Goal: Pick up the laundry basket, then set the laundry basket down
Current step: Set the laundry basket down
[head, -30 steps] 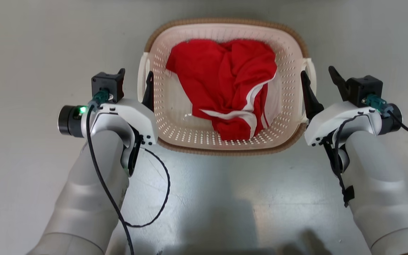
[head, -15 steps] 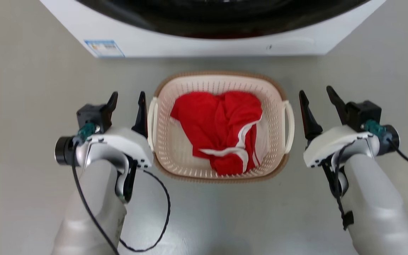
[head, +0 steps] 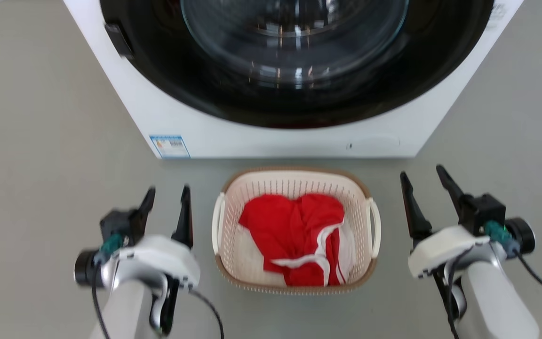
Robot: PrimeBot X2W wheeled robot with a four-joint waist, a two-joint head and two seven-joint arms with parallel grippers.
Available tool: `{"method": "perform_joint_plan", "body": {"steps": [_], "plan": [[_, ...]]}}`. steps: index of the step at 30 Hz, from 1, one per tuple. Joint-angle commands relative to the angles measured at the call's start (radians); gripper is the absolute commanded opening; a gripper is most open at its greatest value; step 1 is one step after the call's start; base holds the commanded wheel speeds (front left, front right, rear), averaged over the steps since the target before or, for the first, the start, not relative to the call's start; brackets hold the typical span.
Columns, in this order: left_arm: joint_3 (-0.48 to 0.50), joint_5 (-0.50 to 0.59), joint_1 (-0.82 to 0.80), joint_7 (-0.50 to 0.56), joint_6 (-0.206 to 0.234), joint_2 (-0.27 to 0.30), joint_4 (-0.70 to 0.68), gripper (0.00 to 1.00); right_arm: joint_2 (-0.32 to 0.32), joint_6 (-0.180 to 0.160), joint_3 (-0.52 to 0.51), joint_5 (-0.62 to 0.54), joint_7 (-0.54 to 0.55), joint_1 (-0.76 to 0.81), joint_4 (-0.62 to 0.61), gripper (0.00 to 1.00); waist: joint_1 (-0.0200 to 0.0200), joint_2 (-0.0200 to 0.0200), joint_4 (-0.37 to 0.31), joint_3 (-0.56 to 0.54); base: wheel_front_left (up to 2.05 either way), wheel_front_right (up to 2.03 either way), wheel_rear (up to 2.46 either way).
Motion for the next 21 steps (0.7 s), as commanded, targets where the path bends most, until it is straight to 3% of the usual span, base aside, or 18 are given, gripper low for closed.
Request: {"method": "perform_joint_plan", "body": {"steps": [1,10,21], "plan": [[0.039,0.006,0.037,-0.006,0.004,0.018,-0.037,1.00,0.007,0.006,0.021,-0.012,-0.014,0.031,-0.043,1.00,0.0000,0.0000,0.007,-0.068,0.00,0.00,0.00],[0.083,0.035,0.200,-0.006,-0.012,0.018,-0.141,1.00,0.007,0.006,0.005,-0.027,-0.014,0.170,-0.133,1.00,0.0000,0.0000,0.019,-0.190,0.00,0.00,0.00],[0.123,0.024,0.297,-0.006,-0.005,0.018,-0.211,1.00,0.007,0.006,-0.031,-0.017,-0.014,0.276,-0.207,1.00,0.0000,0.0000,0.028,-0.245,0.00,0.00,0.00]]}}
